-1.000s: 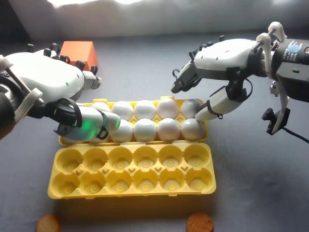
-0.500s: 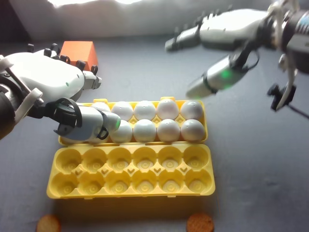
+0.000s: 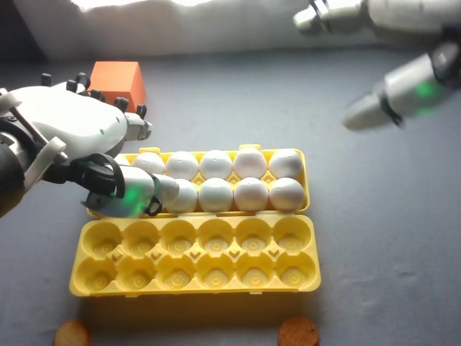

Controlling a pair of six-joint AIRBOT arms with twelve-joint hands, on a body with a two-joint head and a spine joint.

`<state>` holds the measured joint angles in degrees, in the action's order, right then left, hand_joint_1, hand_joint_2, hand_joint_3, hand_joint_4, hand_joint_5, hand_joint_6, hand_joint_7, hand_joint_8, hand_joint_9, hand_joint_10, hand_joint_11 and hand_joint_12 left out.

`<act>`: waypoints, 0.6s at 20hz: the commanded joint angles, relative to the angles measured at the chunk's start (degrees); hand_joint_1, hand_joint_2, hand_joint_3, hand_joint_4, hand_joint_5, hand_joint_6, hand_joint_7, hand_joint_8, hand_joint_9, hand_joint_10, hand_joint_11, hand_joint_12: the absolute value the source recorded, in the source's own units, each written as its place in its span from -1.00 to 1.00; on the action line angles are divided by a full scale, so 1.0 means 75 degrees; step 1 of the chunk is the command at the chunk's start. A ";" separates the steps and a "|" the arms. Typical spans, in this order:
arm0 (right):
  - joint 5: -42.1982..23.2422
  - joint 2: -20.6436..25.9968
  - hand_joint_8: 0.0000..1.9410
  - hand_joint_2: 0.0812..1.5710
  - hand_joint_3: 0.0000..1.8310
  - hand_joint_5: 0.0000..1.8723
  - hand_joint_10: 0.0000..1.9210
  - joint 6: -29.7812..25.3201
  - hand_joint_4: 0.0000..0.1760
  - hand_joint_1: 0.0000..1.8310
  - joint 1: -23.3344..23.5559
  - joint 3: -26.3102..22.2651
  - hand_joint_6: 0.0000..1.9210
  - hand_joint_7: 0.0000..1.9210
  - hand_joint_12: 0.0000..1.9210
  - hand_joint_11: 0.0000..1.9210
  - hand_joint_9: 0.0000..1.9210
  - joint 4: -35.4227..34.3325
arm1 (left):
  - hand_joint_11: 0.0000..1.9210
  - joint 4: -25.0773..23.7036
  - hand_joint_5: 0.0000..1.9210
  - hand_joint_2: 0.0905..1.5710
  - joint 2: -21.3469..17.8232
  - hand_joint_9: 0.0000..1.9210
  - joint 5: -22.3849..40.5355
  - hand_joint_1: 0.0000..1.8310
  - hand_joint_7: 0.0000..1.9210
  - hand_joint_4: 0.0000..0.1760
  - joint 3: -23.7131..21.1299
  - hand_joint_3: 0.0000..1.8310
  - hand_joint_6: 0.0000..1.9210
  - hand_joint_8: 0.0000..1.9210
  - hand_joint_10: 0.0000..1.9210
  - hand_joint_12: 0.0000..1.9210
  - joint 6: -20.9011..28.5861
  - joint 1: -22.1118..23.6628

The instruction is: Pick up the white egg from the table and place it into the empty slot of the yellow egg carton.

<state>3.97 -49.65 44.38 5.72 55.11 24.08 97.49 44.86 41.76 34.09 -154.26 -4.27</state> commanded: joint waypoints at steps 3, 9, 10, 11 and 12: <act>-0.0657 0.0605 -0.99 0.20 -1.00 -0.76 -0.99 0.0080 -1.00 -0.37 0.0124 -0.0298 -0.99 -0.76 -0.51 -1.00 -0.80 -0.0018 | -1.00 -0.0412 -0.73 0.58 -0.0099 -0.69 0.0230 -0.99 -0.67 -1.00 -0.0049 -0.99 -1.00 -1.00 -1.00 -0.35 0.0000 0.0108; -0.1127 0.1457 -1.00 0.23 -0.99 -0.74 -0.99 -0.0114 -1.00 -0.43 -0.0596 -0.0616 -1.00 -0.72 -0.40 -1.00 -0.77 -0.0018 | -1.00 -0.0365 -0.64 0.57 -0.0125 -0.61 0.0198 -0.93 -0.59 -1.00 0.0008 -1.00 -0.99 -0.99 -0.99 -0.18 0.0004 0.0153; -0.1129 0.1490 -0.99 0.23 -1.00 -0.71 -0.98 -0.0137 -1.00 -0.41 -0.0673 -0.0643 -0.99 -0.69 -0.32 -1.00 -0.73 -0.0018 | -1.00 -0.0361 -0.65 0.57 -0.0123 -0.61 0.0167 -0.93 -0.60 -1.00 0.0031 -1.00 -1.00 -1.00 -1.00 -0.21 0.0004 0.0152; -0.1112 0.1491 -0.99 0.23 -1.00 -0.71 -0.98 -0.0191 -1.00 -0.42 -0.0699 -0.0643 -0.99 -0.68 -0.24 -1.00 -0.72 -0.0018 | -1.00 -0.0357 -0.67 0.58 -0.0125 -0.64 0.0166 -0.94 -0.62 -1.00 0.0034 -1.00 -1.00 -1.00 -1.00 -0.27 0.0004 0.0151; -0.1081 0.1507 -0.98 0.22 -1.00 -0.67 -0.97 -0.0363 -1.00 -0.37 -0.0835 -0.0643 -0.98 -0.64 -0.22 -1.00 -0.70 -0.0018 | -1.00 -0.0357 -0.68 0.58 -0.0116 -0.64 0.0165 -0.93 -0.62 -1.00 0.0049 -1.00 -1.00 -1.00 -1.00 -0.28 0.0004 0.0150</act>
<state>1.15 -39.11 42.02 -0.93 50.35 23.86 98.19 44.71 42.11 34.24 -154.26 -3.79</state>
